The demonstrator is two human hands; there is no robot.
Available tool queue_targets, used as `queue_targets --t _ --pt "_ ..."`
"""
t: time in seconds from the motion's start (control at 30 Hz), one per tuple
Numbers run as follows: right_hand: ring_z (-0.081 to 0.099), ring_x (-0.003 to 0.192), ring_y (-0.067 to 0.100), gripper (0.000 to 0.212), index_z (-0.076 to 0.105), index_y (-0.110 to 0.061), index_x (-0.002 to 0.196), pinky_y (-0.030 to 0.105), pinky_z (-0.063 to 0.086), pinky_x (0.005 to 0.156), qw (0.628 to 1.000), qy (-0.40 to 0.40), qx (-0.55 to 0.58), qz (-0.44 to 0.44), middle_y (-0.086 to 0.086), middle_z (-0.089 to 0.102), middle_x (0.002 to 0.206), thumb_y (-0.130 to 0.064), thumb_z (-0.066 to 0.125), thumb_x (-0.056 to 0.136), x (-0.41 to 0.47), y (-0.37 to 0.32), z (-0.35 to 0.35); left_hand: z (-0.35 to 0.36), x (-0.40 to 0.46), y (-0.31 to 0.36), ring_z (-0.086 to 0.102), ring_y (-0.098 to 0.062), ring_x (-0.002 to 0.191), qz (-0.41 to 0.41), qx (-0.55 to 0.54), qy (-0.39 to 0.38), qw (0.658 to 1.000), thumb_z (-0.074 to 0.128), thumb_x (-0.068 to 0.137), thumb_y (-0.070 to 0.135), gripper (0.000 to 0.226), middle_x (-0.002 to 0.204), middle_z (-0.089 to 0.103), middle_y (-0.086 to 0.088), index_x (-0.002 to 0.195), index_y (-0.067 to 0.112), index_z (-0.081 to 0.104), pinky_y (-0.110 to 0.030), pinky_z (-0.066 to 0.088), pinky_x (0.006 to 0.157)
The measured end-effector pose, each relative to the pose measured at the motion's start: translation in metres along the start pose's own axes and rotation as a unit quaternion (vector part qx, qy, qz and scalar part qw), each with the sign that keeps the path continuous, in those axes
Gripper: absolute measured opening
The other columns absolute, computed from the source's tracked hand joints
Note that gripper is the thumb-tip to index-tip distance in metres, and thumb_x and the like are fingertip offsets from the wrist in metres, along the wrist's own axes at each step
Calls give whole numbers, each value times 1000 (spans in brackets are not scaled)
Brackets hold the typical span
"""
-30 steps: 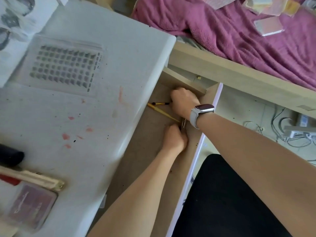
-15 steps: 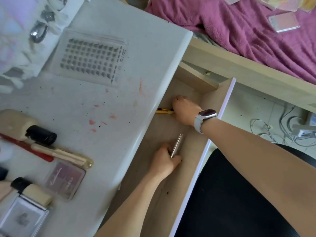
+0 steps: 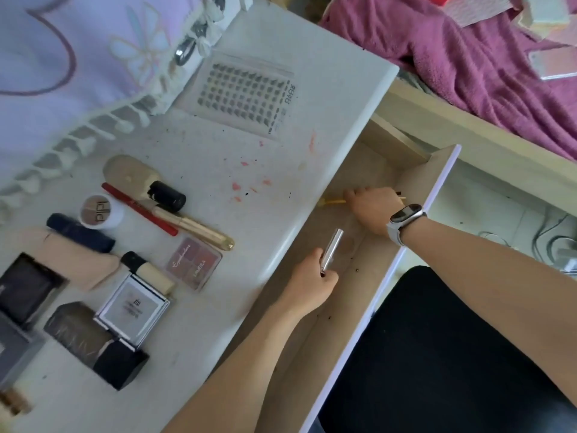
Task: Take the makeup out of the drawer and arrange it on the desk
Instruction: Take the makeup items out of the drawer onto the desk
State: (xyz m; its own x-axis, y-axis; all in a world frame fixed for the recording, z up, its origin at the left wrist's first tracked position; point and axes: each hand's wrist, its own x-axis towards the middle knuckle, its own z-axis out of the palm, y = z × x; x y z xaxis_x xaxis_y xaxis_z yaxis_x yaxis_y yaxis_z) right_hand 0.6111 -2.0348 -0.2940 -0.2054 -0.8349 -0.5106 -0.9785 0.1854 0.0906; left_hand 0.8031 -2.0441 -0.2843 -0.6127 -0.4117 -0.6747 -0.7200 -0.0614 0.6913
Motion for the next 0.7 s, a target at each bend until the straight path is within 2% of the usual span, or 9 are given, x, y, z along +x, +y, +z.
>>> queue_targets --t 0.07,0.13,0.2,0.3,0.37,0.43,0.53,0.63,0.7 --pt "61 88 31 30 45 -7 117 33 37 58 999 -28 14 23 11 61 101 0 38 89 -12 0 -9 -7 -12 3 49 -8 57 3 -2 4 1000 43 90 17 16 80 60 -6 104 20 50 -13 39 47" --pt "59 81 31 25 49 -8 112 32 37 58 995 -59 58 61 8 58 87 -5 39 89 -25 1 -18 -15 -28 8 47 -3 50 11 -45 -15 999 43 93 22 21 72 58 3 113 23 48 -14 38 45" --pt "54 70 27 18 54 -9 100 30 37 55 984 -87 127 88 4 50 72 -14 39 91 -40 5 -24 -23 -45 14 43 -5 43 20 -128 -37 991 45 94 27 21 61 55 7 115 29 45 -17 35 42" --pt "49 62 22 32 51 -15 73 32 39 58 957 -117 246 97 3 50 67 -34 38 96 -66 8 -34 -37 -67 24 44 -9 40 59 -207 -49 975 47 96 30 9 60 57 6 101 26 52 -19 35 38" --pt "42 56 18 40 43 -15 65 30 35 56 937 -92 321 97 2 45 61 -40 37 96 -80 4 -42 -47 -76 29 46 -9 40 62 -285 -32 956 47 95 30 17 65 57 2 90 17 56 -20 38 39" --pt "34 48 12 39 42 -14 66 23 29 49 902 -28 417 111 -2 38 56 -40 38 96 -94 -3 -51 -59 -81 33 46 -11 41 36 -385 -7 922 48 90 41 31 64 55 0 76 14 58 -20 39 40" --pt "30 43 6 25 53 -18 79 17 26 43 826 77 547 115 -5 38 55 -31 40 97 -100 -25 -67 -77 -82 40 48 -12 41 -29 -493 33 869 52 70 61 46 55 49 1 58 17 56 -20 42 40" --pt "37 52 11 16 53 -26 99 23 34 49 770 106 624 80 -2 50 65 -20 38 97 -92 -56 -84 -93 -75 50 52 -13 43 -82 -558 93 821 53 68 70 56 53 49 0 57 15 51 -20 46 42" --pt "40 56 12 23 51 -30 111 22 36 49 752 102 647 65 -1 52 71 -18 40 95 -79 -74 -93 -106 -68 58 55 -15 45 -104 -595 121 787 59 76 62 52 56 52 -2 66 11 52 -22 50 46"
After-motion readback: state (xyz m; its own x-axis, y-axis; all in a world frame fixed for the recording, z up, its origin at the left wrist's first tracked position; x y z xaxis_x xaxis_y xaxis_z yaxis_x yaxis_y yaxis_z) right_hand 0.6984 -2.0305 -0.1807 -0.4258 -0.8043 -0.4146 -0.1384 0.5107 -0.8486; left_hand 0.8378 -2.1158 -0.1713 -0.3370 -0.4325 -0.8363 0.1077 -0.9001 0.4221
